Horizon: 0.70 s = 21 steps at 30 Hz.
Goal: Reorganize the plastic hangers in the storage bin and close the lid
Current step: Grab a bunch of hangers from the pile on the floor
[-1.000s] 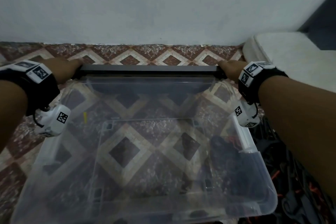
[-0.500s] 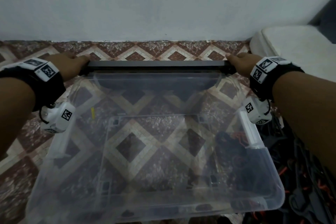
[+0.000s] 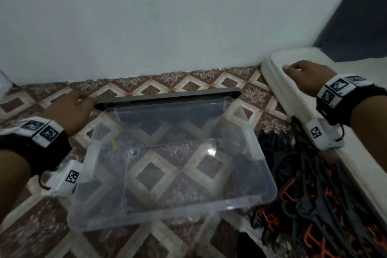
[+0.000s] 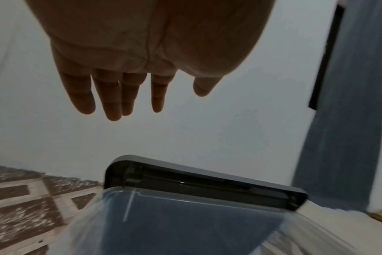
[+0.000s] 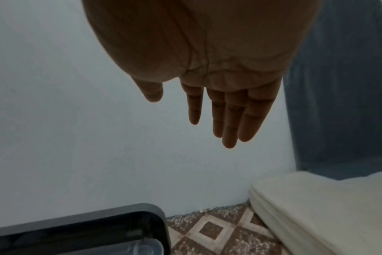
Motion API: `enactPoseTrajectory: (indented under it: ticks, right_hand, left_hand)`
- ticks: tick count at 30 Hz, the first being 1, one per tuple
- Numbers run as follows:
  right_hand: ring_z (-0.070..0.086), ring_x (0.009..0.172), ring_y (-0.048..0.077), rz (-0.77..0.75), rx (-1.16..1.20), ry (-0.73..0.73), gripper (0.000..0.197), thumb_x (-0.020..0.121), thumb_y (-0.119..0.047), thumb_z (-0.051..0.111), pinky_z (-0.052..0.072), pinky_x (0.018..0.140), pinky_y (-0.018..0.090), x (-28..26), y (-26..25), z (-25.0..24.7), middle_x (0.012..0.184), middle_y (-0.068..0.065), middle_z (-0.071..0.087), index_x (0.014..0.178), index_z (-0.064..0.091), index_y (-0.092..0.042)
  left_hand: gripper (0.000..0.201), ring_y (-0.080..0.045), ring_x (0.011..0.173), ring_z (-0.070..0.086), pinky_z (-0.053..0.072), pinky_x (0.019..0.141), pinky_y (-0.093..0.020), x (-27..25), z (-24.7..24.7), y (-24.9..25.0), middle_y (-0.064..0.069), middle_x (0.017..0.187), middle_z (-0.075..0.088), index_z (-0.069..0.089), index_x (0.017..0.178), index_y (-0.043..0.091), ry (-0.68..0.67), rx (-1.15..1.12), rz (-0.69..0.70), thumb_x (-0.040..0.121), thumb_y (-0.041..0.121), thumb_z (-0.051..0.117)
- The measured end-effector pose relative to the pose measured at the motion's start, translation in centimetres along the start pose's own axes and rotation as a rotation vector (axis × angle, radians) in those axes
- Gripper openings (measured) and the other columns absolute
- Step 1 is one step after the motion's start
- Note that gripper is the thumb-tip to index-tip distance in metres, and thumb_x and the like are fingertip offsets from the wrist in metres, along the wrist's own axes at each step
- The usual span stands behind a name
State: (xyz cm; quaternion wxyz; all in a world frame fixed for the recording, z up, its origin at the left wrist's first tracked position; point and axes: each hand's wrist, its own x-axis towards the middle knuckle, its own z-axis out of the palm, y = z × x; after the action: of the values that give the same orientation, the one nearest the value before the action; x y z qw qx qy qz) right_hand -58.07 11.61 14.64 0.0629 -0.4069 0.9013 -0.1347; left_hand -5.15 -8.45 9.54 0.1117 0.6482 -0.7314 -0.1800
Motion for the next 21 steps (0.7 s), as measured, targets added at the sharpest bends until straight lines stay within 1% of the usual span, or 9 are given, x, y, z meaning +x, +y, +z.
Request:
enactPoseTrajectory:
  ticks: [2, 4, 6, 8, 11, 14, 16, 19, 21]
  right_hand:
    - [0.053, 0.119, 0.038, 0.014, -0.011, 0.021, 0.065, 0.094, -0.066, 0.035, 0.04, 0.095, 0.04, -3.7, 2.6, -2.2, 0.13, 0.018, 0.059, 0.131, 0.055, -0.017]
    - [0.054, 0.118, 0.038, 0.029, -0.011, -0.004, 0.065, 0.095, -0.066, 0.035, 0.041, 0.095, 0.041, -7.9, 5.4, -3.1, 0.128, 0.019, 0.06, 0.131, 0.055, -0.016]
    - [0.055, 0.115, 0.037, 0.057, 0.008, -0.058, 0.062, 0.095, -0.064, 0.038, 0.042, 0.092, 0.039, -11.9, 8.7, -3.2, 0.127, 0.019, 0.061, 0.13, 0.055, -0.016]
    - [0.057, 0.113, 0.035, 0.1, 0.024, -0.112, 0.058, 0.094, -0.063, 0.042, 0.043, 0.088, 0.036, -15.1, 12.2, -2.6, 0.128, 0.016, 0.061, 0.129, 0.056, -0.018]
    - [0.057, 0.112, 0.032, 0.176, 0.059, -0.193, 0.053, 0.093, -0.06, 0.048, 0.044, 0.09, 0.036, -17.7, 17.6, -0.8, 0.129, 0.012, 0.06, 0.127, 0.056, -0.021]
    - [0.059, 0.104, 0.031, 0.269, 0.095, -0.234, 0.051, 0.091, -0.059, 0.052, 0.043, 0.081, 0.031, -18.6, 22.9, 2.3, 0.122, 0.012, 0.064, 0.121, 0.06, -0.02]
    - [0.06, 0.103, 0.033, 0.333, 0.103, -0.258, 0.05, 0.091, -0.057, 0.054, 0.041, 0.077, 0.03, -18.7, 26.2, 5.1, 0.119, 0.014, 0.065, 0.12, 0.062, -0.017]
    - [0.06, 0.096, 0.032, 0.436, 0.105, -0.304, 0.052, 0.088, -0.056, 0.059, 0.042, 0.074, 0.031, -18.4, 30.6, 9.9, 0.118, 0.016, 0.064, 0.121, 0.059, -0.015]
    - [0.06, 0.091, 0.032, 0.52, 0.089, -0.343, 0.061, 0.085, -0.057, 0.062, 0.045, 0.073, 0.032, -18.4, 33.0, 12.9, 0.118, 0.015, 0.063, 0.127, 0.054, -0.014]
  left_hand:
    - [0.054, -0.037, 0.099, 0.059, 0.043, 0.082, -0.041, -4.1, -0.2, 2.5, -0.018, 0.11, 0.063, 0.055, 0.125, 0.016, 0.01, 0.015, 0.111, 0.098, 0.057, 0.035]
    - [0.055, -0.035, 0.096, 0.059, 0.043, 0.082, -0.04, -9.0, 0.7, 5.6, -0.016, 0.106, 0.064, 0.057, 0.125, 0.015, -0.026, 0.037, 0.222, 0.098, 0.056, 0.035]
    - [0.056, -0.036, 0.109, 0.058, 0.043, 0.091, -0.042, -13.7, 2.4, 9.1, -0.019, 0.121, 0.062, 0.056, 0.129, 0.014, -0.091, 0.048, 0.32, 0.097, 0.056, 0.038]
    - [0.057, -0.034, 0.122, 0.052, 0.04, 0.1, -0.041, -17.6, 4.7, 13.0, -0.017, 0.135, 0.055, 0.052, 0.134, 0.014, -0.165, 0.066, 0.412, 0.096, 0.055, 0.043]
    - [0.058, -0.028, 0.13, 0.045, 0.037, 0.107, -0.038, -21.2, 8.8, 19.4, -0.011, 0.144, 0.046, 0.048, 0.139, 0.017, -0.258, 0.126, 0.557, 0.093, 0.054, 0.05]
    - [0.055, -0.026, 0.128, 0.048, 0.039, 0.102, -0.037, -23.5, 14.3, 25.6, -0.006, 0.144, 0.046, 0.047, 0.138, 0.023, -0.322, 0.137, 0.668, 0.092, 0.052, 0.053]
    - [0.052, -0.026, 0.121, 0.053, 0.044, 0.097, -0.037, -24.8, 18.8, 29.3, -0.004, 0.141, 0.05, 0.048, 0.136, 0.024, -0.398, 0.143, 0.745, 0.092, 0.052, 0.052]
    - [0.047, -0.025, 0.107, 0.059, 0.049, 0.086, -0.034, -26.0, 26.2, 33.3, -0.005, 0.128, 0.058, 0.05, 0.13, 0.022, -0.572, 0.143, 0.782, 0.092, 0.05, 0.053]
    - [0.048, -0.025, 0.097, 0.059, 0.048, 0.078, -0.033, -26.2, 31.1, 34.9, -0.005, 0.117, 0.06, 0.049, 0.128, 0.019, -0.681, 0.247, 0.775, 0.092, 0.051, 0.052]
